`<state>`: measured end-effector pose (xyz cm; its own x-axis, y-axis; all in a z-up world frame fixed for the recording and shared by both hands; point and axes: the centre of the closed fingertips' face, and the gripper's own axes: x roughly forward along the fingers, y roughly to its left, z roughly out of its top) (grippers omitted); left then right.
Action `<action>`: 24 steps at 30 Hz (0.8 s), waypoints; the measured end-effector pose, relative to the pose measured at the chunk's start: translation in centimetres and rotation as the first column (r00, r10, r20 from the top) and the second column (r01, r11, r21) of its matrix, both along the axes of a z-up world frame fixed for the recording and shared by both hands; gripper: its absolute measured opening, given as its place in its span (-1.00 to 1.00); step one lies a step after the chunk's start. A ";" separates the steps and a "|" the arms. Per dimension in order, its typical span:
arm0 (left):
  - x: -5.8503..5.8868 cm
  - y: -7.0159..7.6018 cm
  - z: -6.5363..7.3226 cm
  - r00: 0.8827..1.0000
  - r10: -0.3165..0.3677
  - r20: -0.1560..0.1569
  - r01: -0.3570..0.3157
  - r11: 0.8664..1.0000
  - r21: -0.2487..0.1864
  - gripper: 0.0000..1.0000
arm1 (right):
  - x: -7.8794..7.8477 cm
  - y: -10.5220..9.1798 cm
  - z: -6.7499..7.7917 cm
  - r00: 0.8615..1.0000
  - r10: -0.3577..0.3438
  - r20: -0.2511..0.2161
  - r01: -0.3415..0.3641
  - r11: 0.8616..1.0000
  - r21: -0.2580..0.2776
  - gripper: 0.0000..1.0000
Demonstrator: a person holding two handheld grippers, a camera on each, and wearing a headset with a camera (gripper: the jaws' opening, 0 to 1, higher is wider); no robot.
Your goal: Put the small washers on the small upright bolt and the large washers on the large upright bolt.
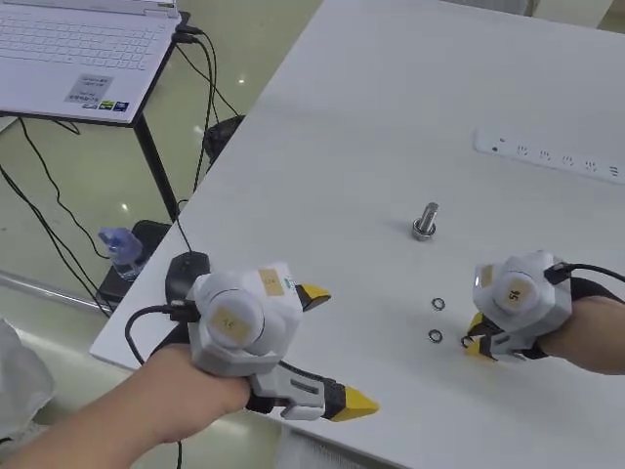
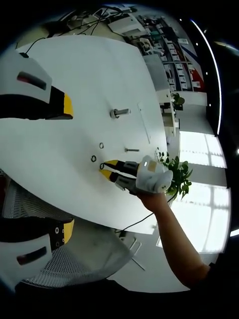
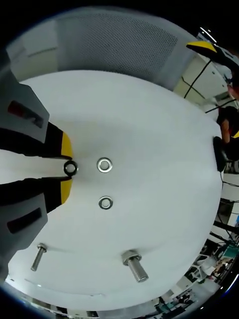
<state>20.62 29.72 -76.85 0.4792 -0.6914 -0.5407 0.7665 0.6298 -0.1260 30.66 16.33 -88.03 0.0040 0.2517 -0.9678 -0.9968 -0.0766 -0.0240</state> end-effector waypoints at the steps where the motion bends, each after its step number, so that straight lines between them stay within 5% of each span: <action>1: 0.0 0.0 0.0 1.000 0.000 0.001 0.000 1.000 -0.002 0.59 | 0.0 0.0 0.0 1.000 -0.002 -0.001 0.002 1.000 -0.003 -0.69; 24: 0.0 -0.3 0.0 1.000 0.009 -0.001 -0.009 1.000 -0.003 0.54 | 0.1 -0.2 0.3 0.993 -0.108 -0.040 0.108 0.994 0.016 -0.75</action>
